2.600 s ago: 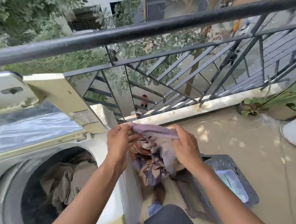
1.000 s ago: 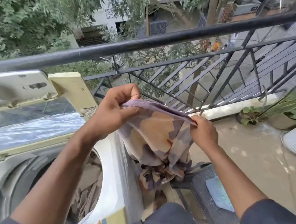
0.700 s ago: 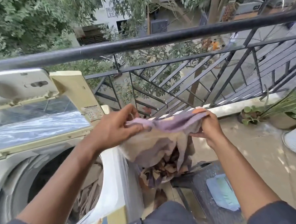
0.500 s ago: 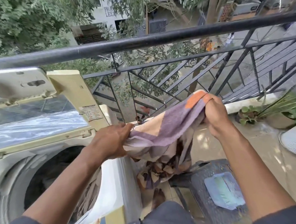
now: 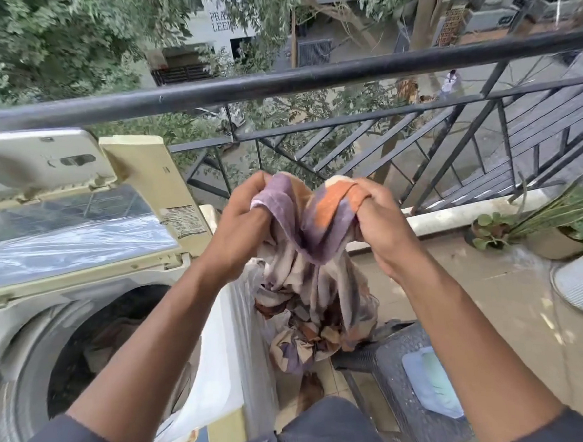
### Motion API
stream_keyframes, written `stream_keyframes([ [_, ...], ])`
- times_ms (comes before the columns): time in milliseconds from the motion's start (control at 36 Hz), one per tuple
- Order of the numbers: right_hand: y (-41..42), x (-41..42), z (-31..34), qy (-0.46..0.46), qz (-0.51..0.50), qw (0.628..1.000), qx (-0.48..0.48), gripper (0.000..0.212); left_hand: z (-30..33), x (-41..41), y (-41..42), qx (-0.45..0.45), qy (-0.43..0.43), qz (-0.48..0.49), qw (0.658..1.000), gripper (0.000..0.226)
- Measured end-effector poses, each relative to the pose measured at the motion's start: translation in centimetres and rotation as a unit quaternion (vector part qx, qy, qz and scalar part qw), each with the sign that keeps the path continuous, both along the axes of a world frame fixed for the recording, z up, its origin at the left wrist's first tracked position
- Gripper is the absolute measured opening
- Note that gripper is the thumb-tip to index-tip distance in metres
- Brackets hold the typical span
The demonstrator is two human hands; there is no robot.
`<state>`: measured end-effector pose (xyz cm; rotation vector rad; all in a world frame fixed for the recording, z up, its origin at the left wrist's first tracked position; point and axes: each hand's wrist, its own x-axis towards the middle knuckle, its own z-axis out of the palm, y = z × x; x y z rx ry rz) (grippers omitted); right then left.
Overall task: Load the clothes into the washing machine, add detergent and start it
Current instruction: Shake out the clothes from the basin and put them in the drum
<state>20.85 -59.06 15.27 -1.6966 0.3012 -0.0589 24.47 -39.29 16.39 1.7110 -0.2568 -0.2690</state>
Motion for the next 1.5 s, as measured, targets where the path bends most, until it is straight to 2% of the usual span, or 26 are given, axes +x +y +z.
stream_keyframes([
  [56, 1.0, 0.0, 0.4, -0.010, 0.019, 1.000, 0.000, 0.027, 0.3, -0.4, -0.9, -0.011, 0.010, -0.019, 1.000, 0.011],
  [83, 1.5, -0.1, 0.8, -0.018, 0.028, 0.999, 0.000, 0.023, 0.2, -0.5, -1.2, 0.002, 0.013, -0.033, 0.999, 0.017],
  [167, 2.1, -0.1, 1.2, -0.020, 0.020, 1.000, -0.011, 0.024, -1.0, -0.6, -1.7, 0.074, 0.028, -0.084, 0.993, 0.053],
  [194, 2.1, 0.0, 1.1, -0.020, 0.017, 0.999, -0.024, 0.023, -1.4, -0.6, -1.8, 0.085, 0.038, -0.101, 0.991, 0.052],
  [250, 2.1, 0.0, 1.3, -0.018, 0.032, 0.998, -0.049, 0.022, -2.2, -0.6, -1.7, 0.085, 0.047, -0.126, 0.987, 0.028],
  [306, 1.7, -0.2, 1.1, -0.014, 0.060, 0.997, -0.051, 0.026, -2.8, -0.6, -1.5, 0.092, 0.027, -0.127, 0.987, 0.014],
  [389, 0.5, -0.9, -0.1, -0.039, 0.098, 0.994, -0.012, 0.018, -3.1, -0.4, -1.2, 0.113, -0.022, -0.073, 0.991, 0.017],
  [444, -0.3, -1.5, -0.8, -0.047, 0.092, 0.995, -0.010, 0.033, -3.0, -0.4, -1.1, 0.093, -0.027, -0.029, 0.995, 0.028],
  [500, -0.9, -2.2, -1.9, -0.019, 0.074, 0.996, -0.048, 0.040, -2.5, -0.3, -1.1, 0.072, -0.019, -0.001, 0.997, 0.035],
  [611, -1.3, -3.5, -5.2, 0.119, 0.102, 0.983, -0.094, 0.040, -1.6, -0.2, -1.5, 0.020, -0.023, 0.003, 1.000, 0.024],
  [667, -1.0, -4.0, -7.5, 0.199, 0.154, 0.958, -0.136, 0.050, -1.0, -0.3, -1.8, 0.008, -0.028, 0.003, 1.000, 0.023],
  [722, -0.5, -4.4, -10.2, 0.270, 0.183, 0.925, -0.194, 0.069, -0.3, -0.4, -2.1, -0.002, -0.040, -0.002, 0.999, 0.021],
  [806, 0.2, -5.0, -13.8, 0.332, 0.164, 0.894, -0.254, 0.080, 0.6, -0.4, -2.3, -0.016, -0.050, -0.008, 0.999, 0.020],
  [861, 0.7, -5.3, -14.8, 0.330, 0.133, 0.890, -0.284, 0.075, 1.2, -0.3, -2.3, -0.029, -0.048, -0.010, 0.998, 0.032],
  [944, 0.9, -5.6, -16.6, 0.347, 0.058, 0.890, -0.291, 0.048, 2.1, 0.0, -2.1, -0.049, -0.050, 0.000, 0.998, 0.023],
  [1028, -0.9, -5.5, -20.1, 0.370, 0.045, 0.880, -0.295, 0.032, 2.3, 0.4, -1.4, -0.054, -0.047, 0.005, 0.997, 0.020],
  [1083, -2.9, -5.2, -22.2, 0.342, 0.041, 0.895, -0.285, 0.023, 1.9, 0.6, -0.9, -0.043, -0.044, 0.006, 0.998, 0.020],
  [1111, -3.0, -5.1, -20.6, 0.317, 0.036, 0.906, -0.278, 0.019, 1.5, 0.7, -0.5, -0.032, -0.042, 0.010, 0.999, 0.020],
  [1250, -5.7, -3.3, -15.1, 0.227, -0.078, 0.956, -0.166, 0.030, -0.8, 0.6, 0.7, 0.021, -0.014, 0.016, 1.000, 0.022],
  [1417, -5.2, -0.4, -5.4, 0.164, -0.154, 0.974, -0.031, 0.010, -3.3, 0.8, 1.6, 0.054, 0.035, 0.045, 0.997, 0.035],
  [1500, -3.9, -0.8, -2.7, 0.090, -0.093, 0.991, -0.041, 0.028, -4.0, 1.0, 1.6, 0.042, 0.054, 0.041, 0.997, 0.031],
])
